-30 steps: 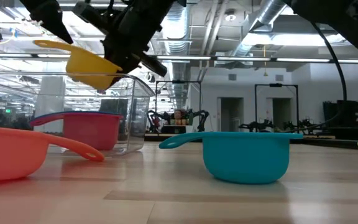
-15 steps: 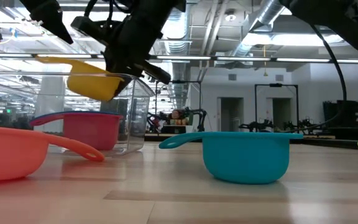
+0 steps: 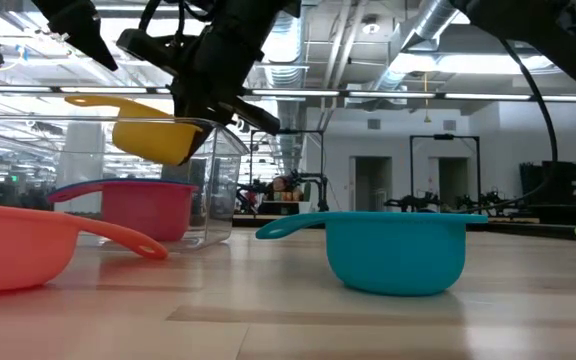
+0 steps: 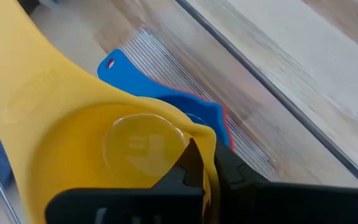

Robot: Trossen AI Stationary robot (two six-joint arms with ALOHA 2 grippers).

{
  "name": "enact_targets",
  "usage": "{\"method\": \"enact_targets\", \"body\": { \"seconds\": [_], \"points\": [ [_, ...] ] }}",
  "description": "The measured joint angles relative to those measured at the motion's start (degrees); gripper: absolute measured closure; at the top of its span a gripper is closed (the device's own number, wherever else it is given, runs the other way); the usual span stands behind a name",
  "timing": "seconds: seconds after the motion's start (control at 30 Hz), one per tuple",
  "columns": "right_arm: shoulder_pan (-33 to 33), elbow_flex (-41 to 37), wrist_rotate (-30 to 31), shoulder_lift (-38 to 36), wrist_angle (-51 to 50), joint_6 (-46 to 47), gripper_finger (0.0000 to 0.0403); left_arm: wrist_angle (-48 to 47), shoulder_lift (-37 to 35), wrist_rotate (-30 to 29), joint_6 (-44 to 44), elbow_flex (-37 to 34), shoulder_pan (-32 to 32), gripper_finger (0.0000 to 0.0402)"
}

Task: Nest measuring cups in basket
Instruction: Stack the yellow measuring cup on top of the blue measuring cup in the transparent bin

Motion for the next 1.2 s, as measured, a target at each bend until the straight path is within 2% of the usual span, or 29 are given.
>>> {"method": "enact_targets", "body": {
  "seconds": [0.33,0.67,1.2],
  "points": [
    [0.32,0.00,-0.17,0.00,0.02,0.72,0.0394,0.00,0.01,0.00,0.02,0.00,0.00,0.0401],
    [0.83,0.00,-0.15,0.00,0.02,2.17,0.0353,0.00,0.01,0.00,-0.01,0.00,0.00,0.0401],
    [-0.45,0.00,-0.17,-0.01,0.02,-1.88,0.0344,0.00,0.01,0.02,0.69,0.00,0.00,0.0401]
  ]
}}
